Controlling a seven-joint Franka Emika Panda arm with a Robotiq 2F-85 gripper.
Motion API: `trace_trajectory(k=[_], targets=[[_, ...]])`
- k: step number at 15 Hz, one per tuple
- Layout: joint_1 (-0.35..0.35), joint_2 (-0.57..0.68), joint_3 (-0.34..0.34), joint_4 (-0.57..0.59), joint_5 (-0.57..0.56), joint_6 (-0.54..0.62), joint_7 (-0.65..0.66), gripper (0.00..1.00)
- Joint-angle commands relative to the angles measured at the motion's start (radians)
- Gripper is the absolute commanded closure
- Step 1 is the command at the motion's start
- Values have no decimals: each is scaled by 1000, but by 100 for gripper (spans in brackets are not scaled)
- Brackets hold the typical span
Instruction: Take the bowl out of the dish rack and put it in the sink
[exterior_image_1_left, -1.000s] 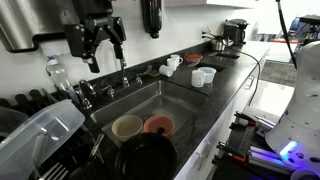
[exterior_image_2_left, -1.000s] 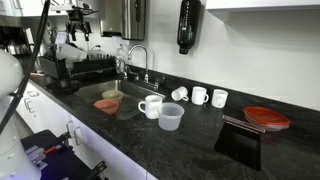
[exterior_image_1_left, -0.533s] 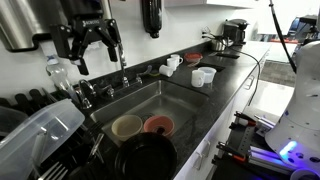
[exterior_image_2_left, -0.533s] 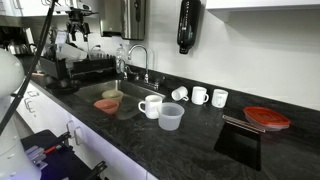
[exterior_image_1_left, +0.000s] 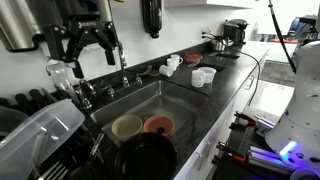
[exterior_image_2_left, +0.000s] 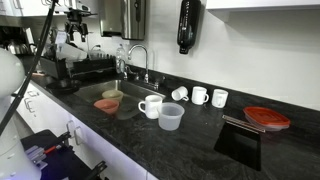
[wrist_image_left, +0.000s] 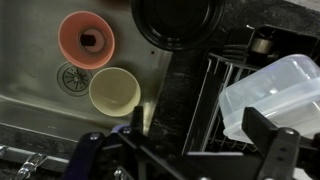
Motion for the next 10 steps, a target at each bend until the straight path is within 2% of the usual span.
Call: trace_trajectory(k=[1,5,8,10], targets=[[26,71,-27,106,77,-35,40,0],[34,156,-48,221,167,-68,103,0],[45,228,-51,288,247,-65,142,0],[70,271,-54,321,258,-38,143,0]])
